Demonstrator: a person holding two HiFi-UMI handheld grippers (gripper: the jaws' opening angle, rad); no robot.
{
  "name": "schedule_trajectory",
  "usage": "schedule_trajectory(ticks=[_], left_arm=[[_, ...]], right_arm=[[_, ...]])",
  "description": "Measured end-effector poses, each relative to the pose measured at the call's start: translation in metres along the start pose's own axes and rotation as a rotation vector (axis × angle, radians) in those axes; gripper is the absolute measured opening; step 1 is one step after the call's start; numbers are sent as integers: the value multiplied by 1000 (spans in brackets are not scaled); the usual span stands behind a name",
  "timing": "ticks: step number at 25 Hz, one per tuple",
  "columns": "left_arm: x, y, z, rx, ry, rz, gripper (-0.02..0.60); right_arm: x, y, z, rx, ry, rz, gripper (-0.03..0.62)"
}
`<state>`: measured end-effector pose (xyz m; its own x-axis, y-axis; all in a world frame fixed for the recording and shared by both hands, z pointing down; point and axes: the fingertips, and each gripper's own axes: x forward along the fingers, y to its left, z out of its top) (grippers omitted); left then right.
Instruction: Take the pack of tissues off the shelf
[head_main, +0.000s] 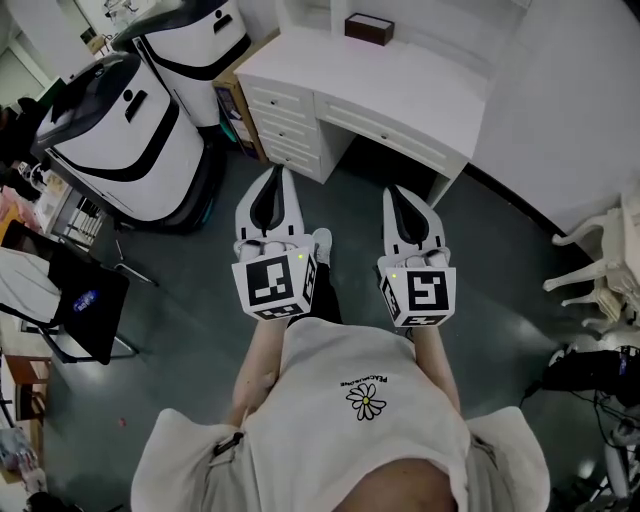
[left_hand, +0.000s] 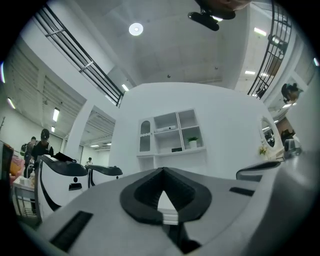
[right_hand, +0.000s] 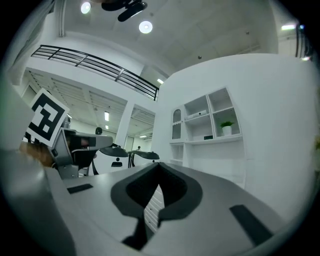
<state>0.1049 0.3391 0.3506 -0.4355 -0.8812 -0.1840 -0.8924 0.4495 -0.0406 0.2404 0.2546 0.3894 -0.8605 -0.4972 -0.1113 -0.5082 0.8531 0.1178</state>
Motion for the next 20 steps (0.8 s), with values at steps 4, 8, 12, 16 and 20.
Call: schedule_trajectory(ticks=[4,8,12,16,20], left_arm=[[31,1,-2,-33,-40,-49,-2],[72,2,-15,-23,-41,-69,-2],[122,13,-32,-5,-1,-69,-2],[183,34,-42,-24,-4,-84,-2],[258,61,-48,-36,-15,-89,-2]], right_arm=[[16,-14,0,132,-46,12,2],[49,-38,-14,34,-15,-86,2],[94,-54,-21,33,11,-101,2],[155,-68,-24,6,17,-103,2],[230,-87,-23,-25,13,-118,2]])
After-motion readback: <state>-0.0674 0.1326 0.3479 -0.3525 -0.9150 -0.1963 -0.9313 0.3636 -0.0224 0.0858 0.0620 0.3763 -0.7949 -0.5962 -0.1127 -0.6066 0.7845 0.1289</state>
